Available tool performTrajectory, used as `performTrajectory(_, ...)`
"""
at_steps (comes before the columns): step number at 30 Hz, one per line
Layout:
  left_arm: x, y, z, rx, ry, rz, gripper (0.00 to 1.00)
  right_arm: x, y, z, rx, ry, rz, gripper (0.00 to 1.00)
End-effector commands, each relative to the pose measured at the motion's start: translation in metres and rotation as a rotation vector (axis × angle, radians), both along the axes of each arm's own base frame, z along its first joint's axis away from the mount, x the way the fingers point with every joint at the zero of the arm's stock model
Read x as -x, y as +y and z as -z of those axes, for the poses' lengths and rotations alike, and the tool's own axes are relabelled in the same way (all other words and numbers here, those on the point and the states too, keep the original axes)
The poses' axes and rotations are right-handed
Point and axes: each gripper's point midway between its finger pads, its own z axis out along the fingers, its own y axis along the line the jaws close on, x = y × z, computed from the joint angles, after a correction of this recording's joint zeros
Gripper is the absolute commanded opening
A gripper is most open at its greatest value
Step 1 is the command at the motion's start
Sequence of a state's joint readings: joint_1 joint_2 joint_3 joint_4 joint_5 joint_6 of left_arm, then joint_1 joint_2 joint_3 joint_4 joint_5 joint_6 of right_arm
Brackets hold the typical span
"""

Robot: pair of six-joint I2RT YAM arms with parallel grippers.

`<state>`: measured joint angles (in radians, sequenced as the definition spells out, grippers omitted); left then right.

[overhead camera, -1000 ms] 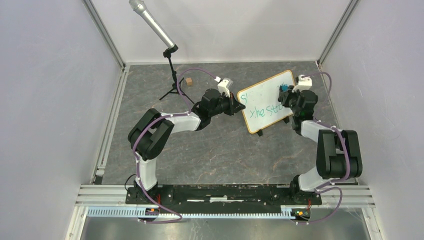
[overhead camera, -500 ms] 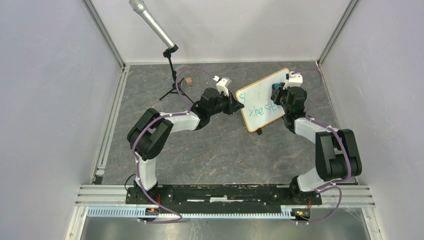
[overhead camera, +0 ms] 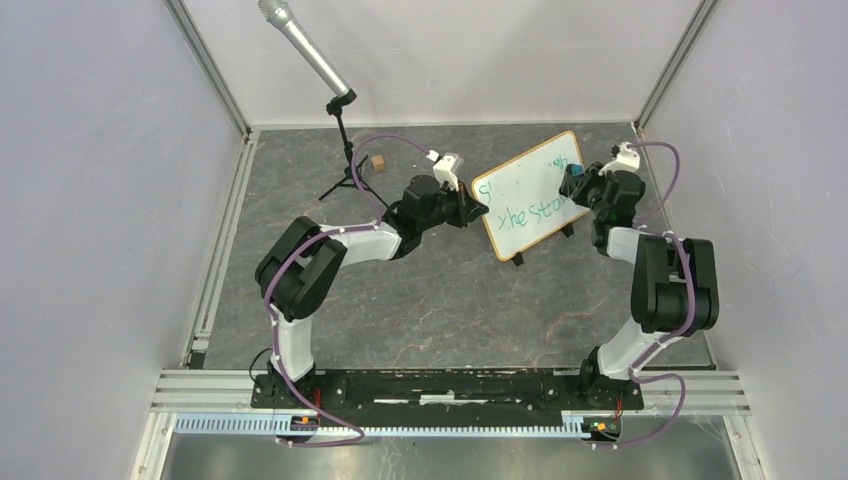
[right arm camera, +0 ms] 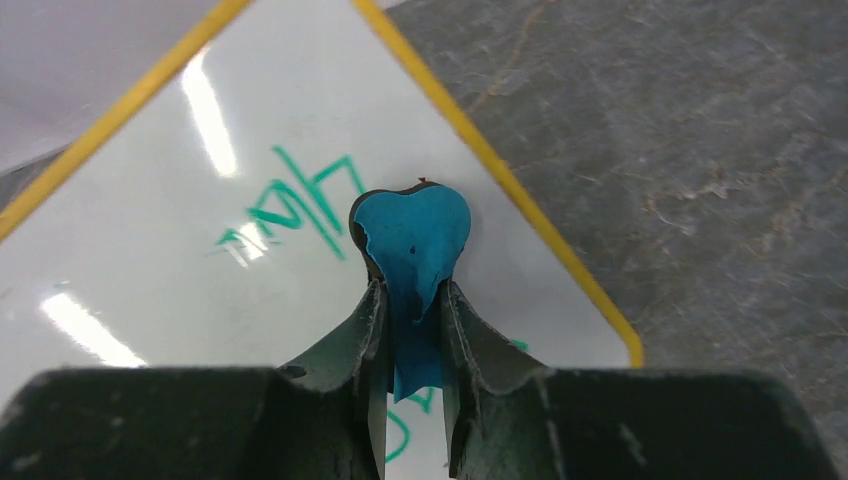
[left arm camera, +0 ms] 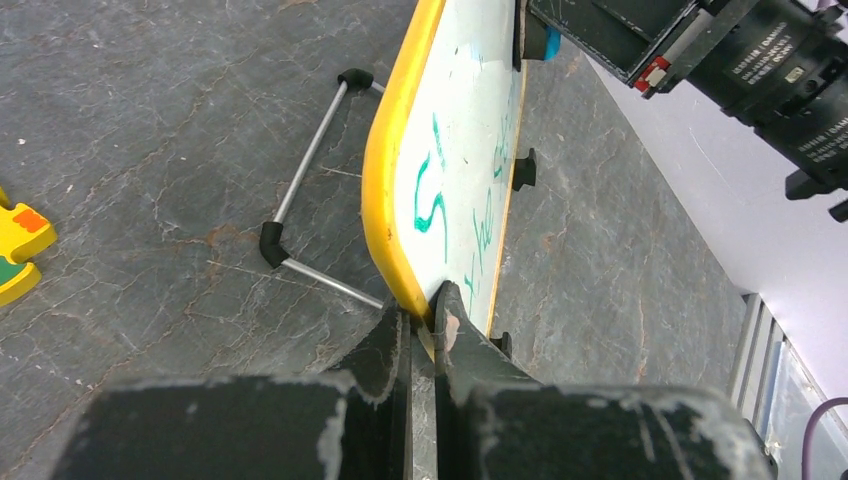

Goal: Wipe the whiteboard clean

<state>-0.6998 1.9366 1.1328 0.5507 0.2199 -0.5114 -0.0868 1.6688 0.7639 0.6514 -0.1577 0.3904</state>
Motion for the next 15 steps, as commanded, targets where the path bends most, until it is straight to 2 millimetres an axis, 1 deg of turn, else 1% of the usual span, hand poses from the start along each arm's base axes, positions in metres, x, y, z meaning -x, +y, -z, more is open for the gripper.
performTrajectory(1, 0.004, 0.015, 0.036, -0.204, -0.050, 0.037, 0.02, 0.014, -0.009, 0.043, -0.047, 0.134, 0.007, 0.00)
performTrajectory(2, 0.004, 0.015, 0.036, -0.205, -0.049, 0.037, 0.02, 0.013, -0.010, 0.040, -0.037, 0.127, 0.004, 0.00)
performTrajectory(6, 0.004, 0.015, 0.037, -0.205, -0.048, 0.035, 0.02, 0.005, 0.001, 0.013, 0.051, 0.083, -0.007, 0.00)
performTrajectory(9, 0.004, 0.015, 0.038, -0.204, -0.043, 0.036, 0.02, -0.003, 0.025, -0.009, 0.083, 0.034, -0.044, 0.00)
performTrajectory(10, 0.004, 0.014, 0.039, -0.204, -0.041, 0.037, 0.02, -0.007, 0.044, -0.018, 0.087, 0.010, -0.081, 0.00)
performTrajectory(12, 0.004, 0.014, 0.039, -0.204, -0.041, 0.038, 0.02, -0.016, 0.065, -0.031, 0.100, -0.023, -0.115, 0.00)
performTrajectory(14, 0.004, 0.014, 0.039, -0.204, -0.038, 0.040, 0.02, -0.026, 0.078, -0.046, 0.102, -0.059, -0.138, 0.00)
performTrajectory(15, 0.004, 0.014, 0.040, -0.204, -0.036, 0.040, 0.02, -0.031, 0.080, -0.051, 0.098, -0.070, -0.139, 0.00)
